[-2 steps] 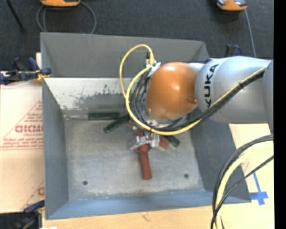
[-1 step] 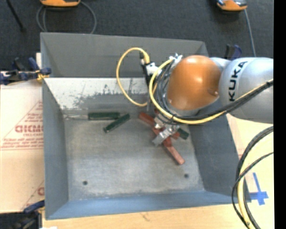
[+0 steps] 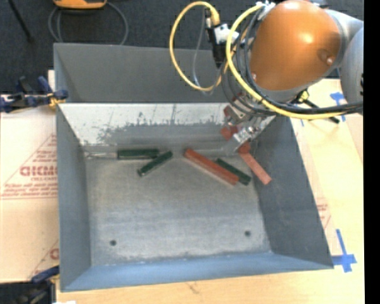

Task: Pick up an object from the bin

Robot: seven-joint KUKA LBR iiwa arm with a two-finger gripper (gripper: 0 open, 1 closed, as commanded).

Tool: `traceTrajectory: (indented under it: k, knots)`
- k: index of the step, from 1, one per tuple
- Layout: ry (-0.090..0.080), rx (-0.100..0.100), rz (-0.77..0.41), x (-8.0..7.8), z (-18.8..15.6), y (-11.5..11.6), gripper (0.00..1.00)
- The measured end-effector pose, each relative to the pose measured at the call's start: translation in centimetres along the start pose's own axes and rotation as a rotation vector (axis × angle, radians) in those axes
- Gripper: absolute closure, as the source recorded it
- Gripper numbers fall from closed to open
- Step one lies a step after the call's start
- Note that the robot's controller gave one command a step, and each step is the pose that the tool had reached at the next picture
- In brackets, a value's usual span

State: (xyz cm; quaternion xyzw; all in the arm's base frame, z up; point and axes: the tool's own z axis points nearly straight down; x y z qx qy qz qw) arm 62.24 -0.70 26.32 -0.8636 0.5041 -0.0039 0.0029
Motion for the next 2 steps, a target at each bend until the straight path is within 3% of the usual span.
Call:
traceTrajectory:
  k: [1, 2]
  knots:
    - [-0.011, -0.015, 0.044, -3.3, 8.2, 2.4, 1.00]
    - [-0.001, -0.003, 0.068, -2.6, 2.4, 2.5, 1.00]
